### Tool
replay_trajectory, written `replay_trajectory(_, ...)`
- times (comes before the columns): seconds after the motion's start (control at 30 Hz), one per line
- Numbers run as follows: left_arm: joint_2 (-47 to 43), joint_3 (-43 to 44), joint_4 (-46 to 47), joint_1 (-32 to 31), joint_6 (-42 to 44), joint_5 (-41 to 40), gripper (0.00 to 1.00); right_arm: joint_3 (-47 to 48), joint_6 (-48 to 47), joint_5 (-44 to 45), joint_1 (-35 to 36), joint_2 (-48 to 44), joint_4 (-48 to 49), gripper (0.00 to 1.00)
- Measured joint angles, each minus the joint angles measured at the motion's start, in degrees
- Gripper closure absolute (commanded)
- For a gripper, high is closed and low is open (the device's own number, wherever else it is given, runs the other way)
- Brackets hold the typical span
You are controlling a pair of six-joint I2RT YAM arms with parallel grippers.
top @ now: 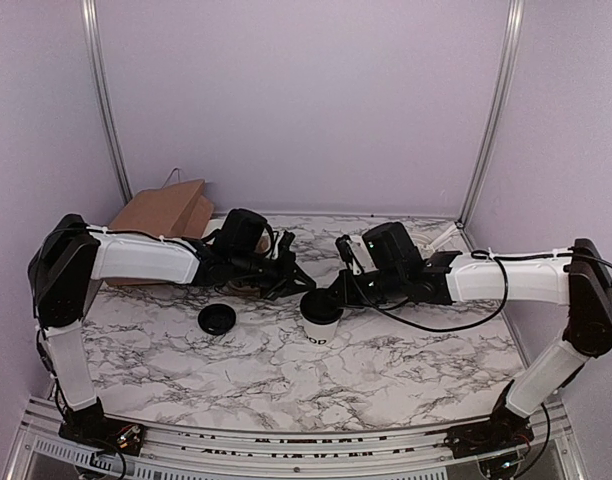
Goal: Pack the takeout coffee
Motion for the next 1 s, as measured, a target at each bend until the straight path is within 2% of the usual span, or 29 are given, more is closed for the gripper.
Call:
replay_trajectory(0.4,-5.6,0.4,-3.0,-1.7,1.7,-0.1,1.00,3.4,-0.9,1.8,0.8,0.2,-1.7,1.00)
replay_trajectory(0.77,-6.7,-3.4,0.8,-5.0,0.2,0.3,1.00,2.9,-1.3,4.8,0.8,-1.0,-4.0,1.00)
replay_trajectory(1.0,-3.9,-9.2,8.2,-4.3,-1.9,1.2,1.00,1.6,-1.3,4.5,0.9,-0.8,-4.0,1.00)
